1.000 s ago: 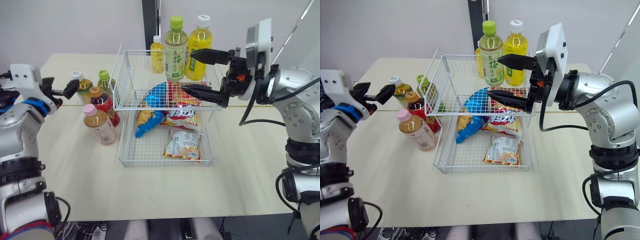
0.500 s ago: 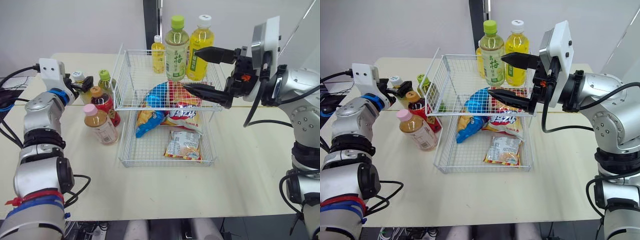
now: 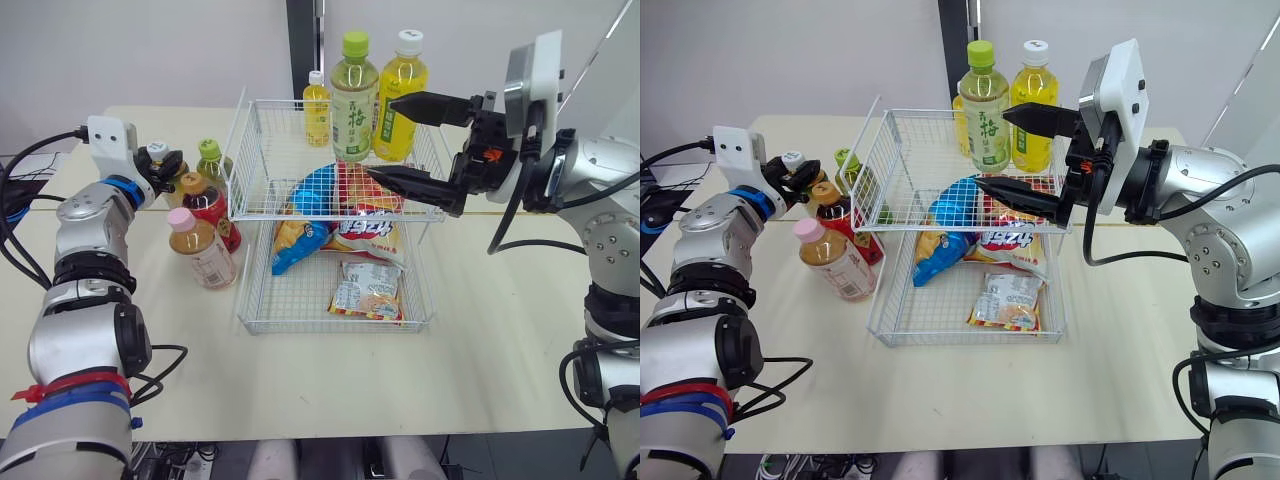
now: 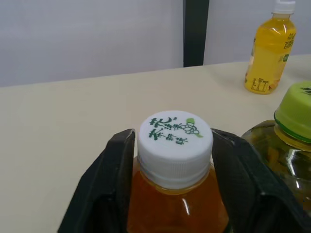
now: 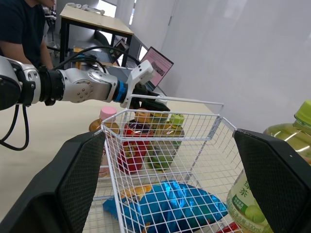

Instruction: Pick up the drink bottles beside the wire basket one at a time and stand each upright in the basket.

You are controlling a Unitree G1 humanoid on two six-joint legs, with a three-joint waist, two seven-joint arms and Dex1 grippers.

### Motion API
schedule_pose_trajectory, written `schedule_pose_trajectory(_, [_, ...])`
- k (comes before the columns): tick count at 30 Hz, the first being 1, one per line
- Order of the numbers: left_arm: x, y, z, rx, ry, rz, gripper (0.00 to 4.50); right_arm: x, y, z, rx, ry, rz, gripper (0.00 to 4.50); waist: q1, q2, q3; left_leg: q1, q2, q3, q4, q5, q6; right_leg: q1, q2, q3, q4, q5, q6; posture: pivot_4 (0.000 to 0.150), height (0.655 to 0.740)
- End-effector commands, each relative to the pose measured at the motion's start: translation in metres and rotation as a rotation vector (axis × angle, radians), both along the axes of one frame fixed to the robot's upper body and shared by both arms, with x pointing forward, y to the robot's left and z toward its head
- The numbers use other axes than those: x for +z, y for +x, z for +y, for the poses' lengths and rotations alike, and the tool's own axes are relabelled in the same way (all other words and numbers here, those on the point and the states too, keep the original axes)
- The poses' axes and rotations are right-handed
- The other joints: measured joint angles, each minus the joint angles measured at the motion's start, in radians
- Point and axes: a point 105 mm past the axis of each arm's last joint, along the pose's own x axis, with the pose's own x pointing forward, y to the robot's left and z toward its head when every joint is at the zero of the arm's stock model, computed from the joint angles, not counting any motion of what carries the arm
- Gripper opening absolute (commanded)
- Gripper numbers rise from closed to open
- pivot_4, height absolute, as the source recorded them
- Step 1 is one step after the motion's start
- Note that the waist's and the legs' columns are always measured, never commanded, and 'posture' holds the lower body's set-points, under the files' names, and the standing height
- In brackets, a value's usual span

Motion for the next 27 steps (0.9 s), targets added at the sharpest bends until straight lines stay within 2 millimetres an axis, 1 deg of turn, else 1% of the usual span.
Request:
schedule_pose_trajectory(1, [0.015,-0.002,0.003,-0.001,0.019,-0.040,1.36,0.010,-0.006,-0.003,0.001,0.012,-0.049,4.50,0.000,0.000,0.000,0.000,0.000,0.000,0.000,0.000,0.000,0.000,0.000,0.000,0.000,0.000,0.000,0.150,0.7400])
schedule_pose_trajectory(4, [0.013,-0.004,0.005,-0.006,0.021,-0.036,1.36,0.010,-0.007,-0.003,0.003,0.012,-0.049,4.50,0.000,0.000,0.000,0.000,0.000,0.000,0.000,0.000,0.000,0.000,0.000,0.000,0.000,0.000,0.000,0.150,0.7400])
schedule_pose_trajectory(6, [0.016,-0.007,0.010,0.004,0.019,-0.047,1.36,0.010,-0.007,-0.003,0.003,0.013,-0.050,4.50,0.000,0.000,0.000,0.000,0.000,0.000,0.000,0.000,0.000,0.000,0.000,0.000,0.000,0.000,0.000,0.150,0.7400])
schedule_pose_trajectory(10, [0.032,-0.015,0.024,0.033,-0.011,-0.103,1.36,0.011,-0.007,-0.003,0.005,0.018,-0.051,4.50,-0.003,0.000,0.000,0.000,0.000,0.000,0.000,0.000,0.000,0.000,0.000,0.000,0.000,0.000,0.000,0.150,0.7400])
schedule_pose_trajectory(12, [0.042,-0.019,0.028,0.040,0.023,-0.126,1.36,0.011,-0.007,-0.002,0.014,0.025,-0.043,4.50,-0.005,0.000,0.000,0.000,0.001,0.000,0.000,0.000,0.000,0.000,0.000,0.000,0.000,0.000,0.000,0.150,0.7400])
schedule_pose_trajectory(16, [0.082,-0.035,0.038,0.042,0.069,-0.201,1.36,0.012,-0.007,-0.003,0.027,0.038,-0.024,4.50,-0.006,-0.002,0.001,-0.001,0.001,-0.001,-0.001,0.000,0.000,-0.001,0.001,-0.001,0.000,0.000,0.000,0.150,0.7400])
schedule_pose_trajectory(17, [0.094,-0.039,0.038,0.032,0.080,-0.218,1.36,0.012,-0.006,-0.003,0.028,0.038,-0.023,4.50,-0.006,-0.002,0.001,-0.001,0.001,-0.001,0.000,0.000,0.000,-0.001,0.001,-0.001,0.000,0.000,0.000,0.150,0.7400])
schedule_pose_trajectory(18, [0.101,-0.042,0.038,0.025,0.086,-0.227,1.36,0.012,-0.006,-0.003,0.028,0.038,-0.023,4.50,-0.004,-0.002,0.001,-0.002,0.001,-0.001,-0.001,0.000,0.000,-0.001,0.001,-0.001,0.000,0.000,0.000,0.150,0.7400])
schedule_pose_trajectory(19, [0.115,-0.047,0.035,0.007,0.105,-0.246,1.36,0.012,-0.006,-0.003,0.026,0.038,-0.028,4.50,-0.003,-0.002,0.001,-0.002,0.001,-0.001,-0.001,0.000,0.000,-0.001,0.000,-0.001,-0.001,0.000,0.000,0.150,0.7400])
schedule_pose_trajectory(21, [0.145,-0.058,0.025,-0.042,0.132,-0.287,1.36,0.013,-0.004,-0.003,0.022,0.036,-0.037,4.50,0.001,-0.002,0.001,-0.002,0.001,-0.001,0.000,0.000,0.000,-0.001,0.000,-0.001,-0.001,0.000,0.000,0.150,0.7400])
schedule_pose_trajectory(24, [0.190,-0.073,-0.003,-0.143,0.142,-0.349,1.36,0.012,-0.003,-0.003,0.019,0.035,-0.046,4.50,0.010,-0.003,0.002,-0.004,0.000,-0.003,0.000,0.000,0.000,-0.001,0.000,-0.003,-0.001,0.000,0.000,0.150,0.7400])
schedule_pose_trajectory(27, [0.225,-0.086,-0.030,-0.245,0.139,-0.395,1.36,0.012,-0.001,-0.002,0.019,0.036,-0.053,4.50,0.013,-0.003,0.002,-0.005,-0.001,-0.004,0.001,0.000,0.000,-0.001,-0.001,-0.004,-0.003,0.000,0.001,0.150,0.7400])
